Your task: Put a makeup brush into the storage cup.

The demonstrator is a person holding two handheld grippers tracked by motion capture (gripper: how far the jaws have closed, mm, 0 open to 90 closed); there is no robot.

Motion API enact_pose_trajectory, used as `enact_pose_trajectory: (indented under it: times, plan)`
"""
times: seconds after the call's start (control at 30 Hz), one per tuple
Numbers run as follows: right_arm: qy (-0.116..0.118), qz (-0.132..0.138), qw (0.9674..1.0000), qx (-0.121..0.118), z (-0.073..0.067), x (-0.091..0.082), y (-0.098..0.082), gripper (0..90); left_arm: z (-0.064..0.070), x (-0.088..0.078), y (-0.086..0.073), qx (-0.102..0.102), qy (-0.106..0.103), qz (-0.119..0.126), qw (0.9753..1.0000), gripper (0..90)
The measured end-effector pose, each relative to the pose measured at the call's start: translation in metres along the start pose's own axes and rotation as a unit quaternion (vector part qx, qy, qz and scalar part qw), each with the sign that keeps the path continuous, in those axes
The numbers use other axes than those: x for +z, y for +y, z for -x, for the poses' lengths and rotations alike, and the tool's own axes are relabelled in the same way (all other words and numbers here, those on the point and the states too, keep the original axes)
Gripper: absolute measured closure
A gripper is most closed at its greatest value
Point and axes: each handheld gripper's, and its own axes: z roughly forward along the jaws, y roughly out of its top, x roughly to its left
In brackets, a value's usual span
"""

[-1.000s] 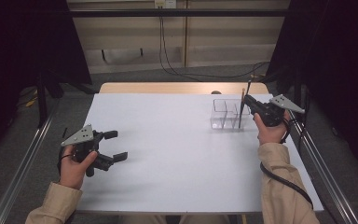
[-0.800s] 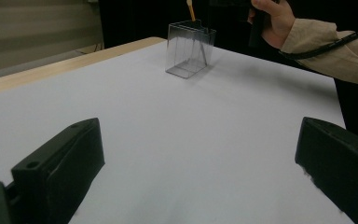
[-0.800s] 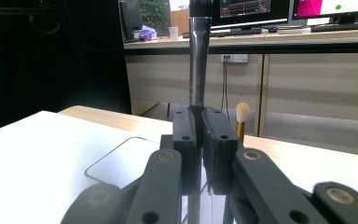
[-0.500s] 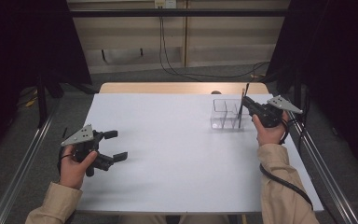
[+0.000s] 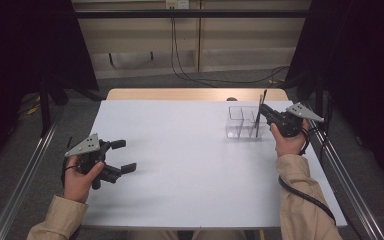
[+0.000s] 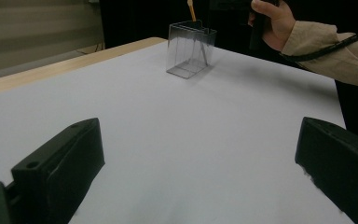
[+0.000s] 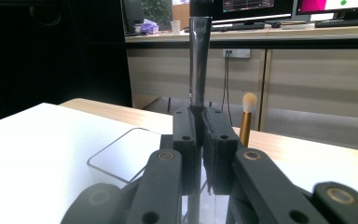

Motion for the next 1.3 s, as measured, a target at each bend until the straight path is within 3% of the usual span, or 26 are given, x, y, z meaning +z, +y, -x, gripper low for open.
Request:
enact_pose_trajectory:
  times: [0.63, 0.87, 1.0, 1.3]
  plan:
    - [0.003, -0.013, 0.9999, 0.004, 0.0004, -0.0002, -0.0046, 83.3, -0.0004, 0.0001, 0.0002, 0.0, 0.001, -0.001, 1.0, 1.0]
    - [0.0, -0.017, 0.9998, 0.008, 0.0007, -0.0012, -0.0058, 55.0, -0.0001, 0.0005, 0.0003, 0.001, 0.001, -0.001, 1.0, 1.0]
    - [0.003, -0.017, 0.9997, 0.018, 0.0011, -0.0023, -0.0063, 44.6, 0.0002, 0.001, 0.0005, 0.001, 0.0, -0.001, 1.0, 1.0]
    - [0.004, -0.014, 0.9998, 0.01, -0.0033, -0.0049, -0.0041, 28.1, 0.0002, 0.0011, 0.0013, 0.003, 0.0, -0.002, 1.0, 1.0]
